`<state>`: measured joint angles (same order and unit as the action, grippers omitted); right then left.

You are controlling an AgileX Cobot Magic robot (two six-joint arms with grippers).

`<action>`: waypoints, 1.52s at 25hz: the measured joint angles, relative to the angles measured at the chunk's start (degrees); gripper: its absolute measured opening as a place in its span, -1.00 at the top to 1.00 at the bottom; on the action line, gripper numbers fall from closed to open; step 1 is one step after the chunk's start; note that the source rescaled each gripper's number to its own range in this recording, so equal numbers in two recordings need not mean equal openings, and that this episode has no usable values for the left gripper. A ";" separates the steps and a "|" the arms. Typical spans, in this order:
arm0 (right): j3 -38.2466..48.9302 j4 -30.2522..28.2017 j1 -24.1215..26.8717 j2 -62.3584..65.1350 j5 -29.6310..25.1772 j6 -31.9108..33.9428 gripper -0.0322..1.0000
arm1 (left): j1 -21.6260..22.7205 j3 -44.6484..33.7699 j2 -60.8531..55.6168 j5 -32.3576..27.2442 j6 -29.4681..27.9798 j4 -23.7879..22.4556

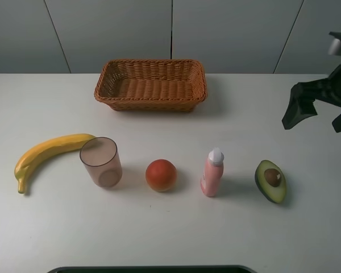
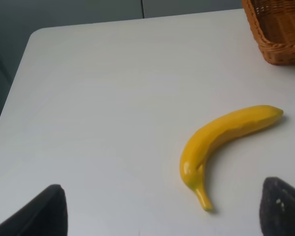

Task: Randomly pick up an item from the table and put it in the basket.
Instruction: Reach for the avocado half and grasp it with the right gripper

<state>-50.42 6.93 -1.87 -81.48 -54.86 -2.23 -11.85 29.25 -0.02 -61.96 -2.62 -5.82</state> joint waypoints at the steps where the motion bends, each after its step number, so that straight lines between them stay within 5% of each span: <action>1: 2.28 1.04 0.00 -0.03 2.36 -0.81 -0.99 | 0.00 0.00 0.00 0.00 0.00 0.00; 11: 14.48 1.83 -4.16 -2.58 16.57 -2.66 -0.99 | 0.00 0.00 0.00 0.00 0.00 0.00; 38: 14.69 2.90 -7.03 -17.79 23.11 -5.86 -0.99 | 0.00 0.00 0.00 0.00 0.11 0.00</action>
<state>-35.73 9.83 -8.90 -99.27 -31.75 -8.09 -11.85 29.25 -0.02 -61.96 -2.50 -5.82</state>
